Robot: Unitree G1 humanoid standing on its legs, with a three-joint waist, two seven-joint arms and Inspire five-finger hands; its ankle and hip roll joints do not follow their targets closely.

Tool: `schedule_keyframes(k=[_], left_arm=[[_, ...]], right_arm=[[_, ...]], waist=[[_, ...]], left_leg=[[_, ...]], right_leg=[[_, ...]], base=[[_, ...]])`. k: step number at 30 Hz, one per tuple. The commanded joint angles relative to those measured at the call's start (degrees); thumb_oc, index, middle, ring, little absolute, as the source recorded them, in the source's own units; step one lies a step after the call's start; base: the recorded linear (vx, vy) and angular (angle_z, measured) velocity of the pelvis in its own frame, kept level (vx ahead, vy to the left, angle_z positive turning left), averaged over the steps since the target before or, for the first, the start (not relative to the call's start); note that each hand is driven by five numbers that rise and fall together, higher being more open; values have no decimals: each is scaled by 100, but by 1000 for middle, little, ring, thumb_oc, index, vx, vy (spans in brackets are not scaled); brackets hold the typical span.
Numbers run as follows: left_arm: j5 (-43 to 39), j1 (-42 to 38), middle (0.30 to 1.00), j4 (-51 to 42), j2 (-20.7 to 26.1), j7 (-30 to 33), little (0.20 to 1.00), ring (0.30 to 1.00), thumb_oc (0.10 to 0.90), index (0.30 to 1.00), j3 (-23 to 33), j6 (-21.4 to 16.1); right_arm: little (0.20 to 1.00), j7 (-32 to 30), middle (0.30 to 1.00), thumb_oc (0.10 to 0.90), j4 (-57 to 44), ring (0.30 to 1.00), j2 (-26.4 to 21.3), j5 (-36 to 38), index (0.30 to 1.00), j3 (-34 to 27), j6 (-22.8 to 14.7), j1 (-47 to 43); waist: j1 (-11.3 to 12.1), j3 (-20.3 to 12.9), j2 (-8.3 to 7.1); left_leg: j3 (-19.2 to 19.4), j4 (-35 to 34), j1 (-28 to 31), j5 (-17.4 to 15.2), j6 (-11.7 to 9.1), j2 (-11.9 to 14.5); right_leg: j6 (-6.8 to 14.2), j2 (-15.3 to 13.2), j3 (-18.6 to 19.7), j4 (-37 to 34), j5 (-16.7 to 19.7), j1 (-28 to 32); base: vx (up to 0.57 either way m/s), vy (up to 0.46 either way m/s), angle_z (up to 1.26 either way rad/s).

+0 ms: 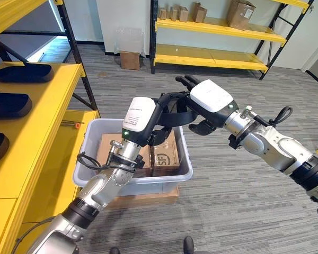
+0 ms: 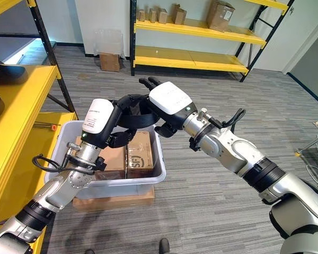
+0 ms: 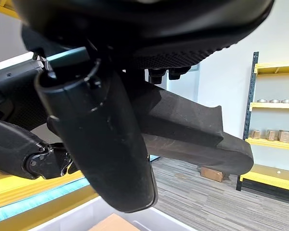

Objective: Move parts from the plastic box to the shelf.

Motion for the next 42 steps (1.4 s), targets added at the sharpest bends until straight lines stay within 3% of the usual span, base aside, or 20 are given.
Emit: schedule_keyframes(k=[1, 11, 19, 24, 33, 39, 42], left_arm=[[185, -303, 300, 291, 5, -210, 300, 300, 400, 300, -423, -248], [222, -121, 300, 259, 147, -220, 300, 300, 400, 300, -228, -231], [195, 208, 300, 155, 396, -210, 300, 300, 400, 300, 100, -297], [134, 341, 300, 158, 394, -239, 300, 300, 400, 300, 225, -325], [94, 494, 300, 152, 398, -274, 300, 300, 400, 300, 371, -330], [68, 792, 300, -338, 682, -359, 300, 300, 400, 300, 867, -445], [27, 887, 300, -542, 848, -422, 300, 300, 400, 300, 1037, -516]], right_arm=[[1000, -934, 1000, 900, -171, 1000, 166, 606, 1000, -1190, -24, -1498], [1000, -1126, 1000, 900, -378, 1000, -512, 560, 1000, -1491, -54, -1500], [1000, -1263, 1000, 900, -421, 1000, -1694, 487, 1000, -1551, -128, -1515], [1000, -1393, 1000, 900, -283, 1000, -2033, 516, 1000, -1749, -128, -1367], [1000, -1511, 1000, 900, -346, 1000, -2143, 451, 1000, -2571, -117, -463], [1000, -1627, 1000, 900, -581, 1000, -1740, 415, 1000, -4276, -62, 1513], [1000, -1627, 1000, 900, -663, 1000, -1464, 525, 1000, -4746, -70, 2047]], waist=[[4, -302, -97], [-75, -347, -76], [-154, -403, -104], [-211, -437, -97], [-268, -454, -42], [-367, -448, 114], [-383, -436, 171]], left_leg=[[-405, 696, -439, -330, -66, 463], [-375, 703, -414, -337, -78, 475], [-330, 685, -399, -316, -115, 491], [-310, 669, -379, -315, -122, 501], [-284, 662, -334, -326, -120, 486], [-236, 625, -289, -325, -109, 469], [-229, 613, -279, -320, -108, 455]], right_leg=[[341, -549, -162, 577, -1056, 454], [355, -545, -148, 573, -1059, 454], [390, -542, -145, 557, -1041, 426], [403, -531, -118, 556, -1038, 419], [404, -536, -107, 565, -1042, 431], [411, -560, -81, 546, -1025, 414], [411, -561, -68, 557, -1027, 398]], base=[[0, 0, 0], [0, 0, 0], [1, 2, -1], [2, 1, -1], [7, 4, -4], [3, 2, -2], [2, 2, -4]])
